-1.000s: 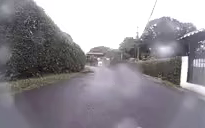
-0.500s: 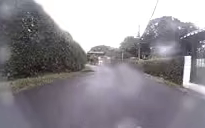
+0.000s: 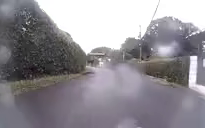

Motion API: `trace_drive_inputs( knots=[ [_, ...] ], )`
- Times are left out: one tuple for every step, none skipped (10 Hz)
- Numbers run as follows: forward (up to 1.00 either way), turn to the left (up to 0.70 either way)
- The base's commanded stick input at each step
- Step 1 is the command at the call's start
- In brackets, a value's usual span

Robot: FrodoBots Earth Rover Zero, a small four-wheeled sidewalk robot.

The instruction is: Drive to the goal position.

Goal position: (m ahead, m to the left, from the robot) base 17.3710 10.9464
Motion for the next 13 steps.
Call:
trace_drive_inputs(
  knots=[
    [0.7, 0.0],
    [0.7, 0.0],
    [0.7, 0.0],
    [0.7, 0.0],
    [0.7, 0.0],
    [0.7, 0.0],
    [0.7, 0.0],
    [0.7, 0.0],
    [0.7, 0.0],
    [0.7, 0.0],
    [0.7, 0.0],
    [0.7, 0.0],
    [0.7, 0.0]
  ],
)
